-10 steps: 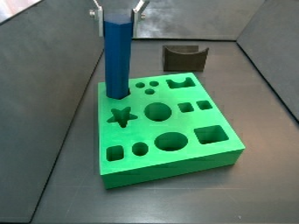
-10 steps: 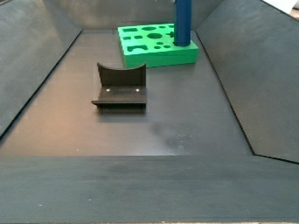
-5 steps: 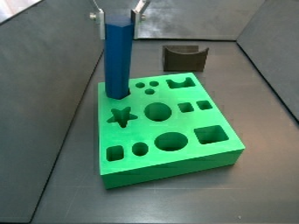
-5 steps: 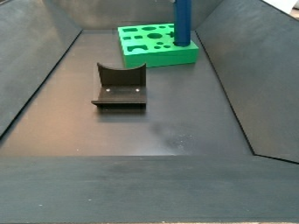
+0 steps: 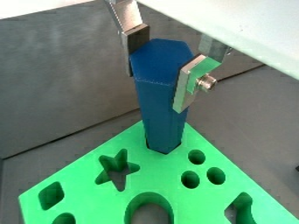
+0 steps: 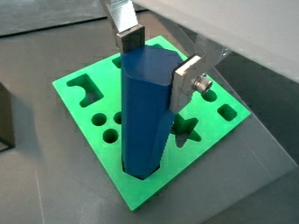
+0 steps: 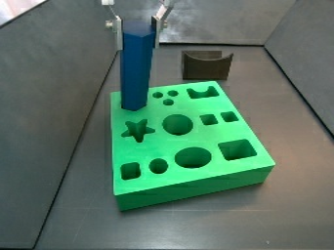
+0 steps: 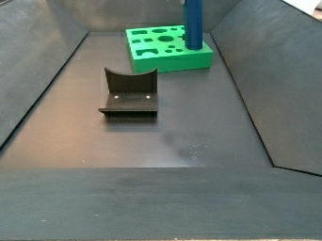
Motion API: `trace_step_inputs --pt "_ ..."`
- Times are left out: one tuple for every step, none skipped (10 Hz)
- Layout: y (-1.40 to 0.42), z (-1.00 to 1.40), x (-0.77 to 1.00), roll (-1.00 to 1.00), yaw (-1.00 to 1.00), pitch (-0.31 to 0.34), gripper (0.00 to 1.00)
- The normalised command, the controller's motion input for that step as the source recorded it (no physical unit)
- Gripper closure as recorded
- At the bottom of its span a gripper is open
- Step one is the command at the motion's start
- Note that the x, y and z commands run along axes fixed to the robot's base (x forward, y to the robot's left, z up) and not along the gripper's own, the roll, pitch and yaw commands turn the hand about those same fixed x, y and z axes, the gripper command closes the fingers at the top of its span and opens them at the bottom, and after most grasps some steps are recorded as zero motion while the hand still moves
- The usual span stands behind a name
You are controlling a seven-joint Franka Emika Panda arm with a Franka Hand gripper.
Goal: Pick up the hexagon object. Move up. Move to above the board. Insert the hexagon object.
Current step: Insert the hexagon object.
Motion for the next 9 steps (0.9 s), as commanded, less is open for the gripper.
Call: trace_step_inputs --pt "0.17 -0.49 -0.17 0.00 -0.20 -0.203 1.00" --pt "0.31 -0.47 -0.06 -0.21 -0.22 -0.250 1.00" --pt "0.37 -0.44 -0.05 -0.26 -0.23 -0.233 1.00" --pt "0.24 -0.64 -0.13 -0.12 -0.21 -0.233 1.00" --pt "0.22 -0.73 -0.17 -0.07 -0.20 -0.216 1.00" --pt "0.08 -0.53 -0.19 0.00 -0.12 -0.230 1.00" --pt "0.00 0.00 0.00 0.00 0.00 0.009 1.00" --pt "0.00 0.00 -0.01 0.00 0.00 -0.031 1.00" --pt "0.00 0.00 0.00 0.00 0.00 0.000 1.00"
